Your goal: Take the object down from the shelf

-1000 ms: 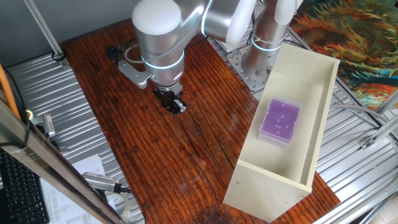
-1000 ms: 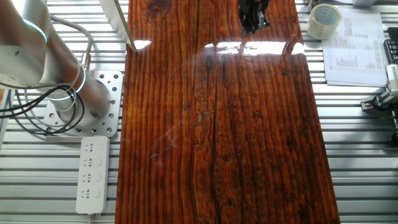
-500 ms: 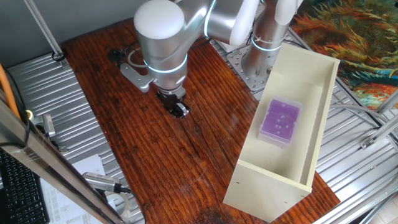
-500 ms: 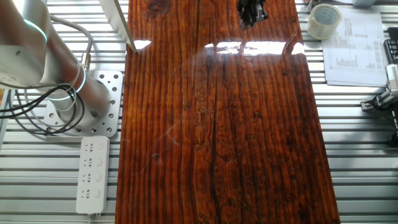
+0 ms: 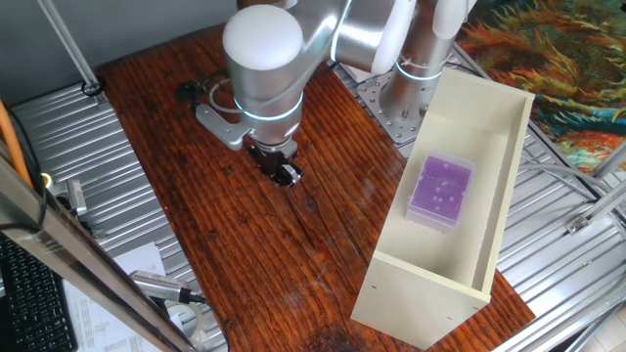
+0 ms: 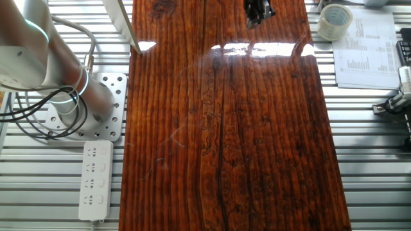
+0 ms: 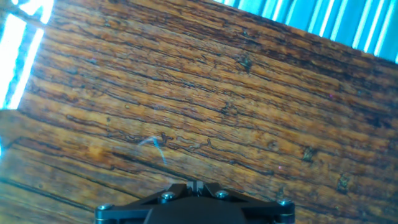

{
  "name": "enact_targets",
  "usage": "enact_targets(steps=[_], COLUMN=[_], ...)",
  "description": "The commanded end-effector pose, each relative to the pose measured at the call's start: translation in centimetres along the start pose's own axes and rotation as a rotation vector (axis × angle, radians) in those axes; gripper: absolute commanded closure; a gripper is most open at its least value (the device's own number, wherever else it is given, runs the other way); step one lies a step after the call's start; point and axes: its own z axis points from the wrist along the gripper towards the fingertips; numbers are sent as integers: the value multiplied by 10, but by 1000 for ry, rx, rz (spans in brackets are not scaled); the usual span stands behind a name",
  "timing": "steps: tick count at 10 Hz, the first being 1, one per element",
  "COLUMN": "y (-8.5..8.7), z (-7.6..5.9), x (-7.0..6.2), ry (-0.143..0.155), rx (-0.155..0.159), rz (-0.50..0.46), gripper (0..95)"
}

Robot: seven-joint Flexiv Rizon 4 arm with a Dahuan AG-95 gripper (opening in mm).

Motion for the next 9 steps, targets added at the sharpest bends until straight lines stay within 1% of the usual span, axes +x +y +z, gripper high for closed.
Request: enact_targets(steps=[1, 2, 4, 9], y=[3, 9, 18, 20], z=[-4, -9, -11, -10], x=[-1, -1, -2, -3], ry=[-11, -5, 3, 0], rx=[-31, -30, -24, -25], rz=[-26, -24, -10, -3], gripper=[950, 950, 950, 950])
